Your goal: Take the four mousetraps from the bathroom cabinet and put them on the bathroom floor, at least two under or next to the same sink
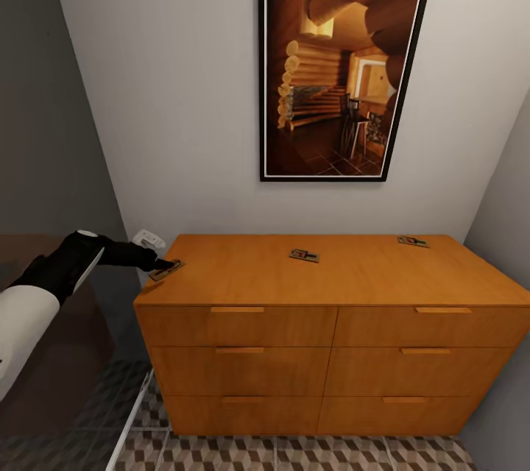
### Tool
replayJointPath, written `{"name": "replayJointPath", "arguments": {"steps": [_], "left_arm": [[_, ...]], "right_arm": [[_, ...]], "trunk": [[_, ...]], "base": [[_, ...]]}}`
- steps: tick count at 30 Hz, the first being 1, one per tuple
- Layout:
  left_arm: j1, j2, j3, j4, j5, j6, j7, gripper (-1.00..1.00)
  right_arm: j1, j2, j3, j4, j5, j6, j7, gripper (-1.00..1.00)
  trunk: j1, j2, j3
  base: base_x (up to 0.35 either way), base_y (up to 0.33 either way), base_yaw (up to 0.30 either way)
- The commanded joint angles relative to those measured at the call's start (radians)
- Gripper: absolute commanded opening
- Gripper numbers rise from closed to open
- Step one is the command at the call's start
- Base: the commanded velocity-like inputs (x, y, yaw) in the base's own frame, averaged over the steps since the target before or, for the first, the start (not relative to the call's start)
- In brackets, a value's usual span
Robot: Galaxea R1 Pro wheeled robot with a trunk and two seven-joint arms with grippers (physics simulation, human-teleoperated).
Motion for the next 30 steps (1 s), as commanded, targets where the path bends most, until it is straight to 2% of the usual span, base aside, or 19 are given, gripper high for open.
{"name": "replayJointPath", "arguments": {"steps": [1,7,15,30], "left_arm": [[-0.001,0.001,-0.002,0.002,-0.003,-0.001,-0.004,1.00],[-0.001,0.000,-0.002,0.019,-0.003,-0.029,-0.004,1.00],[-0.001,0.000,-0.002,0.023,-0.003,-0.032,-0.004,1.00],[-0.001,-0.001,-0.002,0.036,-0.003,-0.032,-0.004,1.00]], "right_arm": [[-0.001,0.000,-0.001,0.000,-0.001,-0.003,0.006,-1.00],[-0.001,0.000,-0.001,0.000,-0.001,-0.003,0.006,-1.00],[-0.001,0.000,-0.001,0.000,-0.001,-0.003,0.005,-1.00],[-0.001,0.000,-0.001,0.000,-0.001,-0.003,0.006,-1.00]], "trunk": [[0.000,-0.001,-0.001],[0.000,-0.001,-0.001],[0.000,-0.001,-0.001],[0.000,-0.001,-0.002]], "base": [[0.000,0.000,0.000],[0.013,0.000,0.000],[0.167,0.000,0.000],[0.012,0.000,0.000]]}}
